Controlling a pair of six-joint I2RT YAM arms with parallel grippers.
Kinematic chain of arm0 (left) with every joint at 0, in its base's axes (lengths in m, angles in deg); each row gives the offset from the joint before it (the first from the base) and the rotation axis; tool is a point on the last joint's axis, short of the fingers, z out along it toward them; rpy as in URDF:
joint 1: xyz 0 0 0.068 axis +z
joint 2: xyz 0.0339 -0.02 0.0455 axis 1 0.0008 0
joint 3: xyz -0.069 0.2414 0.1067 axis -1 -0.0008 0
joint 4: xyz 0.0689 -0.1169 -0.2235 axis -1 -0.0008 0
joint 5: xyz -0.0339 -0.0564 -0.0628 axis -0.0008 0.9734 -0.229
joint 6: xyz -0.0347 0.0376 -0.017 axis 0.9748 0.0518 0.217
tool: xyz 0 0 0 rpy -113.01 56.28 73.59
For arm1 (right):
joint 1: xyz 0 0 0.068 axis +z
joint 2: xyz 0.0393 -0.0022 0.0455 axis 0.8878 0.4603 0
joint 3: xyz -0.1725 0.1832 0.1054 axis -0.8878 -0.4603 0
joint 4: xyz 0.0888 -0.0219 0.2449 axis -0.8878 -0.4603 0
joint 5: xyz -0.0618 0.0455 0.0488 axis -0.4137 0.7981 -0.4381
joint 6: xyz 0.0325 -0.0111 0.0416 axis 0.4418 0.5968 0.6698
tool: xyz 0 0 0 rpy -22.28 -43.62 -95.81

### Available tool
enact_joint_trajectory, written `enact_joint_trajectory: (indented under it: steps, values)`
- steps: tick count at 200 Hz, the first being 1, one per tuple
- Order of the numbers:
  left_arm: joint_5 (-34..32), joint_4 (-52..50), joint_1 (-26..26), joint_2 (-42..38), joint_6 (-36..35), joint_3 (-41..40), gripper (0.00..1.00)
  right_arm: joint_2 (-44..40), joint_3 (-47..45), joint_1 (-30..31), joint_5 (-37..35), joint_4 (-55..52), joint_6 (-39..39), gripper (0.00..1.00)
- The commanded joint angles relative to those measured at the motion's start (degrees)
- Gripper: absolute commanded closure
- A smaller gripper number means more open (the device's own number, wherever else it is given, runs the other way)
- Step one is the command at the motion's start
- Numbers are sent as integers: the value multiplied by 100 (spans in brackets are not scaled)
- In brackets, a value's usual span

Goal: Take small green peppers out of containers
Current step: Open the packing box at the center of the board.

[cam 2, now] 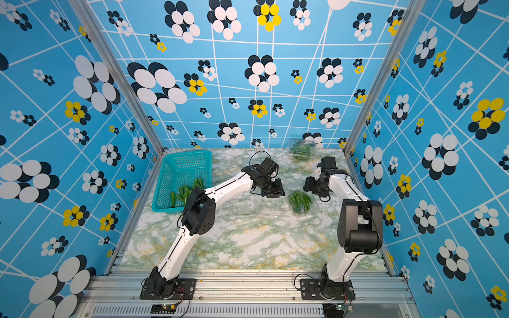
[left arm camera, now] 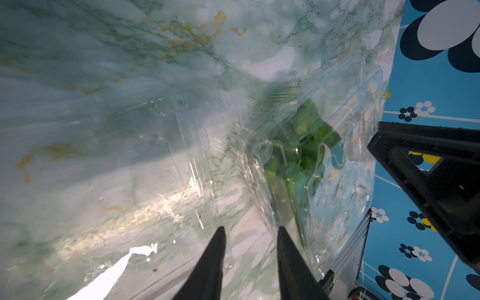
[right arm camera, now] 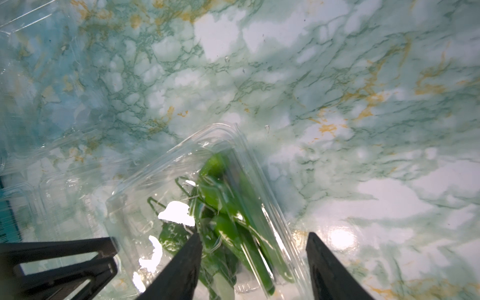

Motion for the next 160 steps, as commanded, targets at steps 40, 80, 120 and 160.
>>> enact_joint_trajectory:
  steps: [40,80,120,160]
  values:
    - [5,-86,-37,118,-49,154,65,87,90,37,66,84,20,34]
    - [15,-71,-31,159,-40,148,65,112,114,41,102,87,24,35]
    - [14,-60,-38,197,-31,146,66,138,108,34,152,102,47,35]
    - [38,-19,-43,259,-5,146,66,168,91,41,265,134,77,35]
